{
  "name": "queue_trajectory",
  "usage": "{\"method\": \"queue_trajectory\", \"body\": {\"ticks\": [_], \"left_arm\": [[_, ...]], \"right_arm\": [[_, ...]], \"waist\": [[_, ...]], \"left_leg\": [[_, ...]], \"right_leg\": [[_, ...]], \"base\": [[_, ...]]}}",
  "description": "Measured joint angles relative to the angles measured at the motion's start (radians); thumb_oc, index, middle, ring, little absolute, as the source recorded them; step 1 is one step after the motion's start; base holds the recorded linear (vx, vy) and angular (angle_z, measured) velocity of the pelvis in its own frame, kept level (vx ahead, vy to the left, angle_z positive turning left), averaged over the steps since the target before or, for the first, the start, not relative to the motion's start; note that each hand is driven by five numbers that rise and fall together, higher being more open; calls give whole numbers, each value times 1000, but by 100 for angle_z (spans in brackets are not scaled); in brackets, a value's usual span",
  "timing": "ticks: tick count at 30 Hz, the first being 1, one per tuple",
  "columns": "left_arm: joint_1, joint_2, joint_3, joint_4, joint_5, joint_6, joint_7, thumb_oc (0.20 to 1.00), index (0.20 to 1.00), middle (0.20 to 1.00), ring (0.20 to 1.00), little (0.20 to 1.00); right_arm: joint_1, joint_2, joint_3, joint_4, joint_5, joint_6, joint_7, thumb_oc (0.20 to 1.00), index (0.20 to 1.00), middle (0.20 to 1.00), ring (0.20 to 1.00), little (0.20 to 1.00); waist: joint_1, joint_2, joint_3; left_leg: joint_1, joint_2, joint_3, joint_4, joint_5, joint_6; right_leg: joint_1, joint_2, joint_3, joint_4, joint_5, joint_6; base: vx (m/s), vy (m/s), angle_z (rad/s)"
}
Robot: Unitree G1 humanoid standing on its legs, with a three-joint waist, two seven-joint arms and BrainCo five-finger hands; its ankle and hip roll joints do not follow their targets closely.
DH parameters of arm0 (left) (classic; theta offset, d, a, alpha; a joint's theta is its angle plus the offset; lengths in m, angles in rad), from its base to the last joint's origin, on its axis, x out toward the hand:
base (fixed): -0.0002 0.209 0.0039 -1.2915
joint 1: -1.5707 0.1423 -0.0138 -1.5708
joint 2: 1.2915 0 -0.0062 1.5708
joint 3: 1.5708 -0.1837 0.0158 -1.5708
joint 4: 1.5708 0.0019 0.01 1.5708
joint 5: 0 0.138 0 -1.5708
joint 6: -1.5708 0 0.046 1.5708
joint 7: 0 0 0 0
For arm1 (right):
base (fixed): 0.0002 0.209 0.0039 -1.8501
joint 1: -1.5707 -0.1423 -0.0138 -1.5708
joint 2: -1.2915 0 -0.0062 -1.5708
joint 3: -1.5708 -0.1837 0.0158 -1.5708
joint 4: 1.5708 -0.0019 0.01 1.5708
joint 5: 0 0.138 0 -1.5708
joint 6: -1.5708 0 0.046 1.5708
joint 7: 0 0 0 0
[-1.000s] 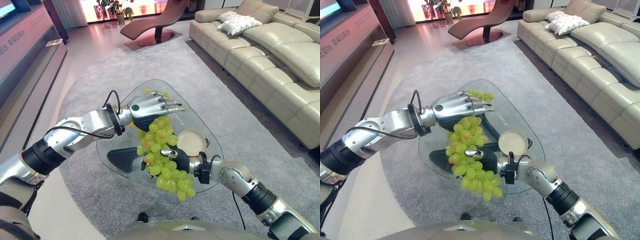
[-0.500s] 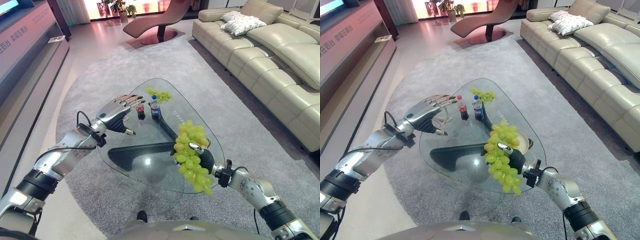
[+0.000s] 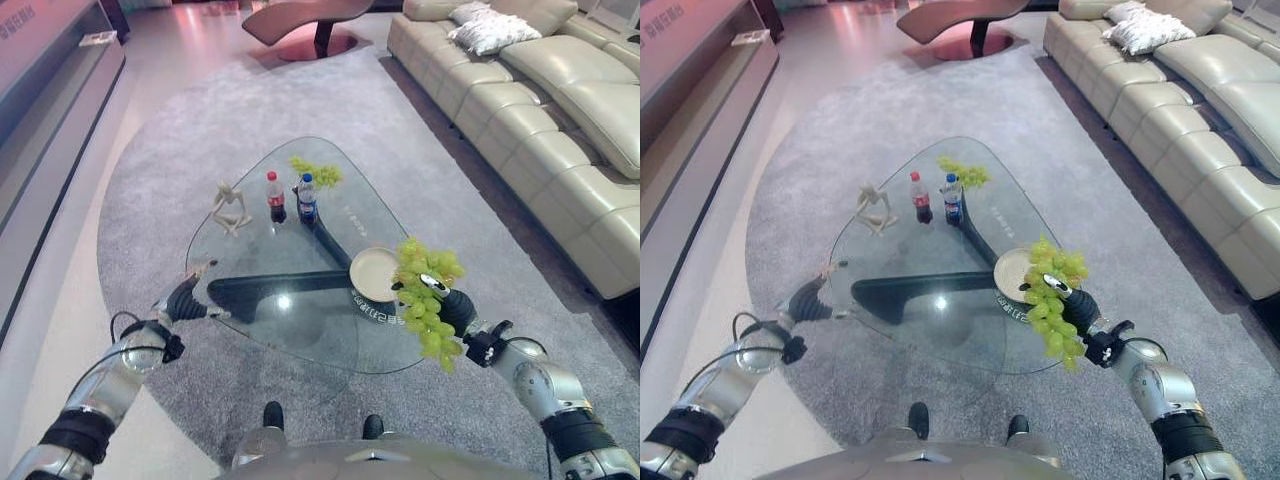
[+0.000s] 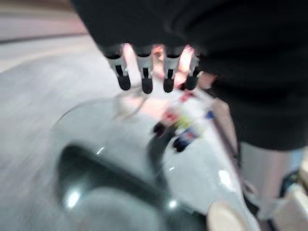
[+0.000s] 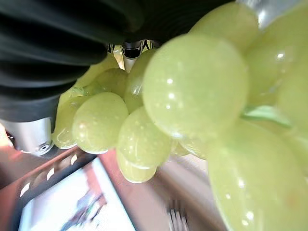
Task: Pick up fruits into the plate
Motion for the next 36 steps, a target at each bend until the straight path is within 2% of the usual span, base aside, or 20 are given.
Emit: {"method": "queue_trajectory", "body": {"ticks": [4,8,12,17,21,26,36], "left_arm": [[-52,-54,-13,195,-82,15,1,1000,1000,1000,1000,1000],[-139,-90,-53,325,-116,33,1,1000,1000,1000,1000,1000],[-186,-142,-60,427,-166,43,4,1000,1000,1000,1000,1000],[-223,-206,-82,510,-204,58,12,1000,1000,1000,1000,1000],[-235,-241,-100,560,-252,55,24,1000,1000,1000,1000,1000],[-255,-236,-128,534,-271,12,42,1000,1000,1000,1000,1000],[-283,-238,-196,440,-311,-7,72,1000,1000,1000,1000,1000]], "right_arm": [[-136,-14,25,159,-72,-71,-144,200,200,200,200,200],[-349,-34,41,299,-99,-121,-264,200,200,200,200,200],[-490,-40,42,393,-120,-145,-322,200,200,200,200,200],[-637,-76,49,497,-149,-147,-363,200,200,200,200,200],[-712,-81,53,566,-150,-136,-383,200,200,200,200,200],[-776,-85,78,572,-151,-129,-420,200,200,200,200,200],[-882,-85,88,660,-185,-77,-471,200,200,200,200,200]], "waist": [[5,-25,62],[15,-34,179],[32,-18,253],[55,43,339],[62,85,365],[62,93,367],[80,128,379]], "left_leg": [[-65,3,-17,4,31,-1],[-123,13,-33,6,59,-6],[-162,16,-47,6,66,-8],[-209,12,-66,6,75,-9],[-223,0,-81,6,75,-9],[-282,-9,-92,6,81,-6],[-345,-30,-97,7,90,4]], "right_leg": [[-54,10,-20,0,11,-6],[-102,23,-37,5,34,-21],[-132,27,-49,5,33,-19],[-167,25,-72,6,39,-27],[-176,15,-84,6,35,-23],[-229,8,-99,6,33,-21],[-306,-17,-103,41,24,-8]], "base": [[-243,-122,12],[-183,-39,12],[-139,6,8],[-98,61,11],[-52,75,11],[-41,57,6],[-17,35,2]]}}
